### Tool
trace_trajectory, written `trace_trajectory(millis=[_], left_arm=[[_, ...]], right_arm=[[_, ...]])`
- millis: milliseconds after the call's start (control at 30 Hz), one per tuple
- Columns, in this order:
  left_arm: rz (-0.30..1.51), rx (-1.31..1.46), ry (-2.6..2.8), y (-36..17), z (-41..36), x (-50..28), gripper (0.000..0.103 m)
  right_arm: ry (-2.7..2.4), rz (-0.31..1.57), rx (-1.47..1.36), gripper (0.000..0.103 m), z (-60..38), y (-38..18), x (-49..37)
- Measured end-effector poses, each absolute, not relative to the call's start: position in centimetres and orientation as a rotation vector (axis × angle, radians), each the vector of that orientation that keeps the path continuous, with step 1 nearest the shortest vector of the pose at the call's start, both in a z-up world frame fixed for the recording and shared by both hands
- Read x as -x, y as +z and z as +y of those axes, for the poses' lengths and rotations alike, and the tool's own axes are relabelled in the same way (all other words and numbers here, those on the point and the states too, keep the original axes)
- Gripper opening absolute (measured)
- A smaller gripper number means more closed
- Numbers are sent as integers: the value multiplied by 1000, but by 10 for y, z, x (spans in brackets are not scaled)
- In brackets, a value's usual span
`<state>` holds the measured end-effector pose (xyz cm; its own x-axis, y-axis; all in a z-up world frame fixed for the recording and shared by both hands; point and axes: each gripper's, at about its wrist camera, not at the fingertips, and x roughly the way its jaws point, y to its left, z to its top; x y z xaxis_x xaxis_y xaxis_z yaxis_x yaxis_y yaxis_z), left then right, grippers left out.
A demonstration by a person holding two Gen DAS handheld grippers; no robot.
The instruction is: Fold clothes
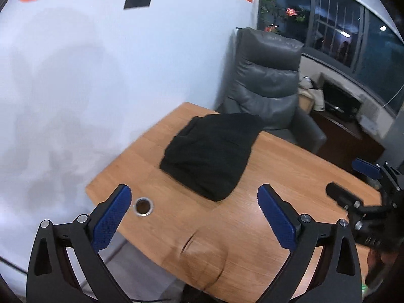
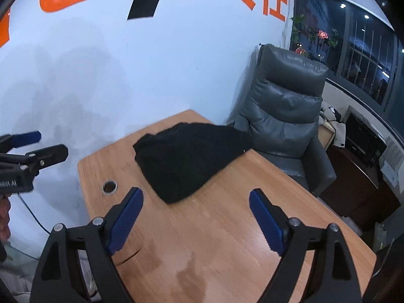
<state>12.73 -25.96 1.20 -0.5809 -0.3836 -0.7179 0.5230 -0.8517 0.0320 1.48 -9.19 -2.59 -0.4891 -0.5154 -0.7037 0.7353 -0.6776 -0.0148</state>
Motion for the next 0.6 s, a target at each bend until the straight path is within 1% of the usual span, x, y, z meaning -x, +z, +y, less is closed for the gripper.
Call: trace_trajectory(millis=[167, 300, 467, 600], left_arm=[[170, -982, -2303, 33, -230, -128, 103], [193, -945, -2237, 45, -218, -134, 103], [153, -944, -2178, 49, -207, -138, 103], [195, -960, -2158, 51, -208, -142, 103]], right_arm=[[-2181, 441, -879, 89, -88, -18, -26], [-2206, 466, -860, 90, -81, -12, -32], [-2209, 478, -851, 90, -77, -10, -40], [-2197, 486, -849, 90, -80, -11, -46]])
